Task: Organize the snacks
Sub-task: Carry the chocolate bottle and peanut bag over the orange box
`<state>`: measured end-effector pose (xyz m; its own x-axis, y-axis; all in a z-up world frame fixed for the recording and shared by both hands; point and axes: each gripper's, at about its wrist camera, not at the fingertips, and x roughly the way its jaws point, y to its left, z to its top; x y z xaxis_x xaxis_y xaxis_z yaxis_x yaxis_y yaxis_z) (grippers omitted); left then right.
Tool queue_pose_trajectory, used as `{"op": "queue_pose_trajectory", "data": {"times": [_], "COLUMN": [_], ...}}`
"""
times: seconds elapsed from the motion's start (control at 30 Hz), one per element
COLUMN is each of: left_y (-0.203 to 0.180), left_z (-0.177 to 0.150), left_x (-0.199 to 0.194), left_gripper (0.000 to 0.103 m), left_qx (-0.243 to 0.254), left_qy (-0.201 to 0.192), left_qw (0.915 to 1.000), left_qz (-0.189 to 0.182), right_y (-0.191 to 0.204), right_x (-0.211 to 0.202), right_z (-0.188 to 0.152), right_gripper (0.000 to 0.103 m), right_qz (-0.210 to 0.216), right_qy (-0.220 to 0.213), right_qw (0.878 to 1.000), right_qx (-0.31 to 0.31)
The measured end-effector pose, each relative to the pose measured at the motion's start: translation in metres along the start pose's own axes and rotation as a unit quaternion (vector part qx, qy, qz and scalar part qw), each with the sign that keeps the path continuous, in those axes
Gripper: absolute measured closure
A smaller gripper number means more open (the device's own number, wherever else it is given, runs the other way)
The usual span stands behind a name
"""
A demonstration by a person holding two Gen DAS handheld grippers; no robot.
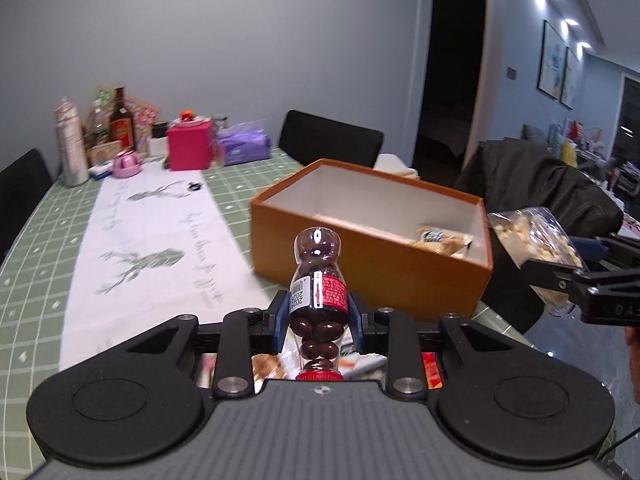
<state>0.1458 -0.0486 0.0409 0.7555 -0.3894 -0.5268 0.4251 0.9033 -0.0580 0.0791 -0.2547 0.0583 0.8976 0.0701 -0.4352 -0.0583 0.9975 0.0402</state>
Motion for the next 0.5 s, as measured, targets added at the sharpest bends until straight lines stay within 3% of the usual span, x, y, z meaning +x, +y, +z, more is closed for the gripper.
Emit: {"op": "queue_pose_trajectory", "data": {"times": [0.37,0.5], "left_y": [-0.039,-0.042], "left_z": [0.036,0.047], "left_x": [0.051,0.070], "left_gripper": [0.069,0.069], "left_qx": [0.056,0.053], "left_qy": [0.010,0.023], "left_qw": [0.9979,0.9974], "left_qz": [-0.030,-0.042], "right_y": [-0.029,-0.042], "right_x": [0.040,0.061], "right_z": [0.029,0.040], "right_gripper": [0.025,0.025], "right_qz": [0.001,0.003], "right_qy": [-0.003,0.003], "right_qw": [1.000,1.000], "right_qx": [-0.008,0.002]}}
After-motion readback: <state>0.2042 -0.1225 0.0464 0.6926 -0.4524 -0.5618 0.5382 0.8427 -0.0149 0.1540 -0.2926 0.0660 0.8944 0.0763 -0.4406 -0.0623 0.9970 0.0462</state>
